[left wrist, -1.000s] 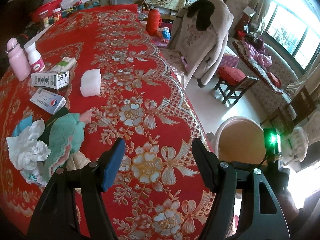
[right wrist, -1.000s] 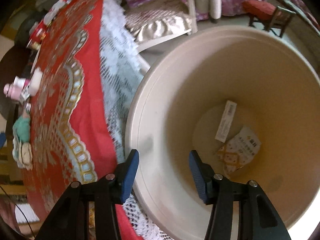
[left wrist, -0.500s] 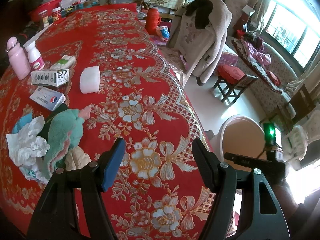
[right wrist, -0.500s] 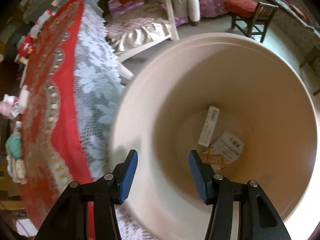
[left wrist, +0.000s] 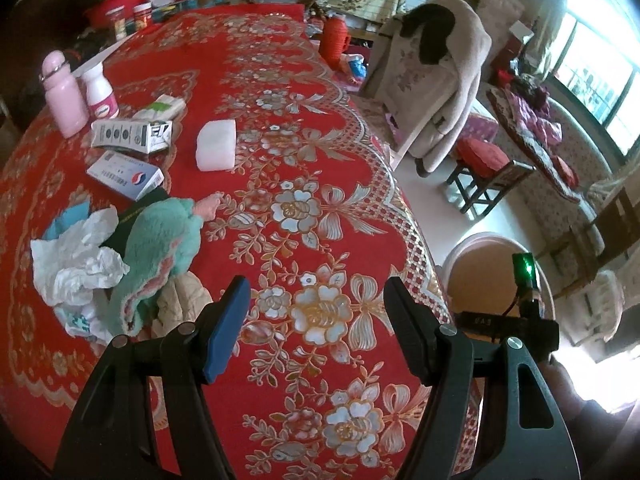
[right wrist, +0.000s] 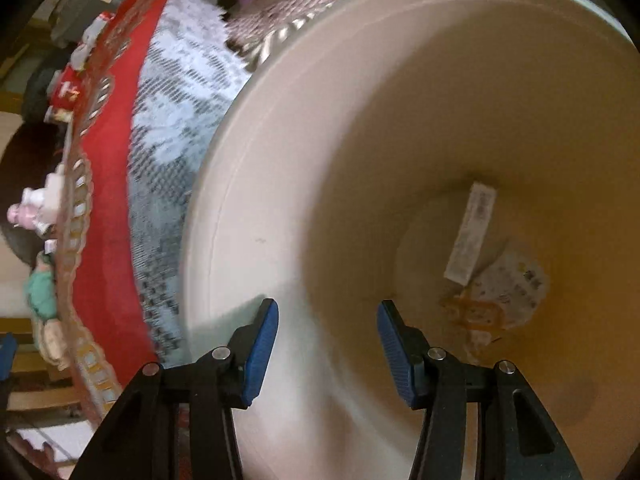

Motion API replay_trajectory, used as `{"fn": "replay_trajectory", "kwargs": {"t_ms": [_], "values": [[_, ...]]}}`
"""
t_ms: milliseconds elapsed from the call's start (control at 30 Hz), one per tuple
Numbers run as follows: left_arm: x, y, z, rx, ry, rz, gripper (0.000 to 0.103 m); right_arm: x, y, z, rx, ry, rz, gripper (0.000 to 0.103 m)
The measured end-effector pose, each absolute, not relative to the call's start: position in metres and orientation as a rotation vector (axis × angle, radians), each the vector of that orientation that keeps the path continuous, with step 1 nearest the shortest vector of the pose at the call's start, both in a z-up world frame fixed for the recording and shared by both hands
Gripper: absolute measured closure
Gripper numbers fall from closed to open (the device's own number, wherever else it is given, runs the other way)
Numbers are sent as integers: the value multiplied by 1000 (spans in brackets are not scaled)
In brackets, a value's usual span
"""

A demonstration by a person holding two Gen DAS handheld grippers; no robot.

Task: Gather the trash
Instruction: 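Move both tools away from the bucket back toward the table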

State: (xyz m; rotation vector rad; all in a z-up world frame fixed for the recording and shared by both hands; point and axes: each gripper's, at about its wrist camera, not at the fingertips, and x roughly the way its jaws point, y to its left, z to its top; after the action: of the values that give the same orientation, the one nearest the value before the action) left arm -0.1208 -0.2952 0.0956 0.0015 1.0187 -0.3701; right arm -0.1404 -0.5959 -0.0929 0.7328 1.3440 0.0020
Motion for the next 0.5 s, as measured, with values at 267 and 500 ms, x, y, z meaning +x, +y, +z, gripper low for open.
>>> {"fn": "replay_trajectory", "kwargs": {"t_ms": [267,500], "values": [[-121,-300,98,5,999,-371,35,-146,-586,-60,513,1319,-95,52],[-116,-296,97,-24,1010,-367,35,-158,-585,-13,339,1241,-201,52]]}}
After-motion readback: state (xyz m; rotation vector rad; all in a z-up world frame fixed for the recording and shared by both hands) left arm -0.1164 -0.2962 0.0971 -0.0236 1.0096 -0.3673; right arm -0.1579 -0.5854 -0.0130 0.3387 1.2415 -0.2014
